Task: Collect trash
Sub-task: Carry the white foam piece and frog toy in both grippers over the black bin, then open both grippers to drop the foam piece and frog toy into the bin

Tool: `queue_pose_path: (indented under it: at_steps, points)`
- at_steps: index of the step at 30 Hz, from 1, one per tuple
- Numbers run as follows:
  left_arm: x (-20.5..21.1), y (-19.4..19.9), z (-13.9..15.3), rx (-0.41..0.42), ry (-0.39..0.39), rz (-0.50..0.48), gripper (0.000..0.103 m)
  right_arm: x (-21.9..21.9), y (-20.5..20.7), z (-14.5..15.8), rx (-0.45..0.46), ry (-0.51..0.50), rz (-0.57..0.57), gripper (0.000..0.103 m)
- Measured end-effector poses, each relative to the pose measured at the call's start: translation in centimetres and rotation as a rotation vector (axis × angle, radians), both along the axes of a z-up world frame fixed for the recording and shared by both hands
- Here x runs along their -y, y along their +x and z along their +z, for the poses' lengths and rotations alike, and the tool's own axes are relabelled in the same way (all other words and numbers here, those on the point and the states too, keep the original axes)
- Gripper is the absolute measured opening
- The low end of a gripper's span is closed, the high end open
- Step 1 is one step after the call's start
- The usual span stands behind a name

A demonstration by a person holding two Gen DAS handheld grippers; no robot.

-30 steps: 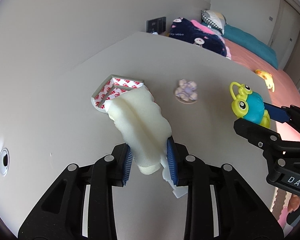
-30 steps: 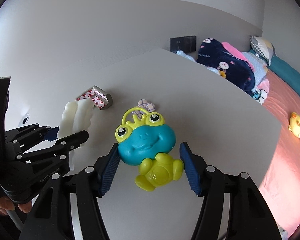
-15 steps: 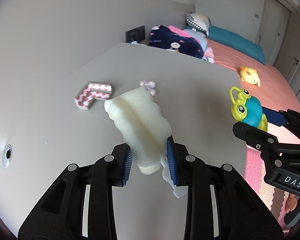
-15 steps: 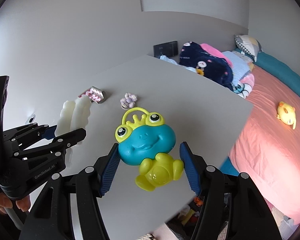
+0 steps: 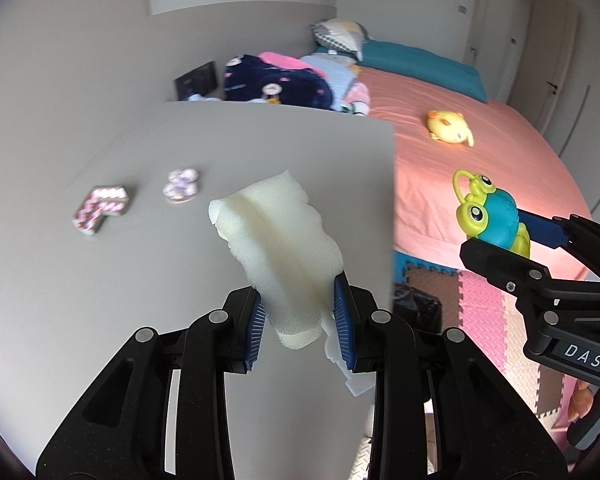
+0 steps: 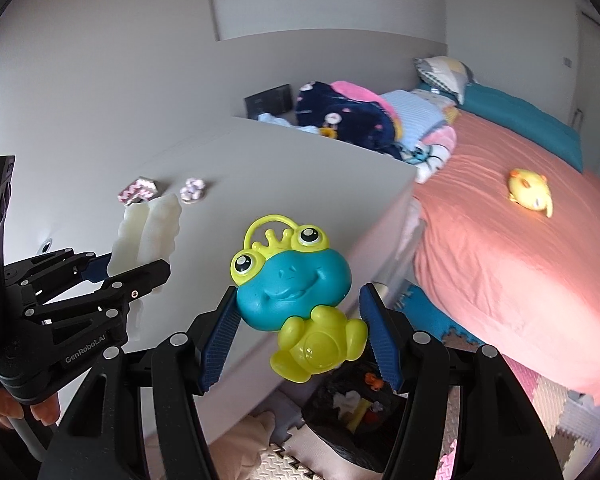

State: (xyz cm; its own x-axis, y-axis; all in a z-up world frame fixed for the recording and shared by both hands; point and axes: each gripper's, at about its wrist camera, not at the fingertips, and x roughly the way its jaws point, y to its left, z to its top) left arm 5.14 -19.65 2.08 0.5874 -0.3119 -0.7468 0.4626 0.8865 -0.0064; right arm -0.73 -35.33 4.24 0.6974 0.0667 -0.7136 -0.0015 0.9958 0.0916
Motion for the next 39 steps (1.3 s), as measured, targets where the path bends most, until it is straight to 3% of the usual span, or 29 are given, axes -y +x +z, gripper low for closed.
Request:
queue_pose_path:
  at_steps: [22,33,36,38,39]
  points:
    - [12.1,-3.7,-1.3,-0.021,0.038,-0.249,0.031,10.8,-6.0,-0.7,-0.003,0.005,-0.223,0.062]
    - [14.9,-3.8,-2.7,-0.044,0.067,-0.317,0.031,14.1,-7.1,-1.5,-0.02,0.018,-0.298,0.062]
    - [15.3,-3.9,-3.3,-0.061,0.085,-0.331,0.039,14.7,-6.8,-1.8,-0.034,0.024,-0.318,0.062]
    - [15.4,-3.5,-3.8,-0.085,0.1,-0.328,0.066,15.2,-6.5,-2.2,-0.049,0.026,-0.35,0.075]
    - [15.4,-3.4,-4.0,-0.092,0.113,-0.323,0.091,15.6,-6.4,-2.3,-0.051,0.014,-0.382,0.088]
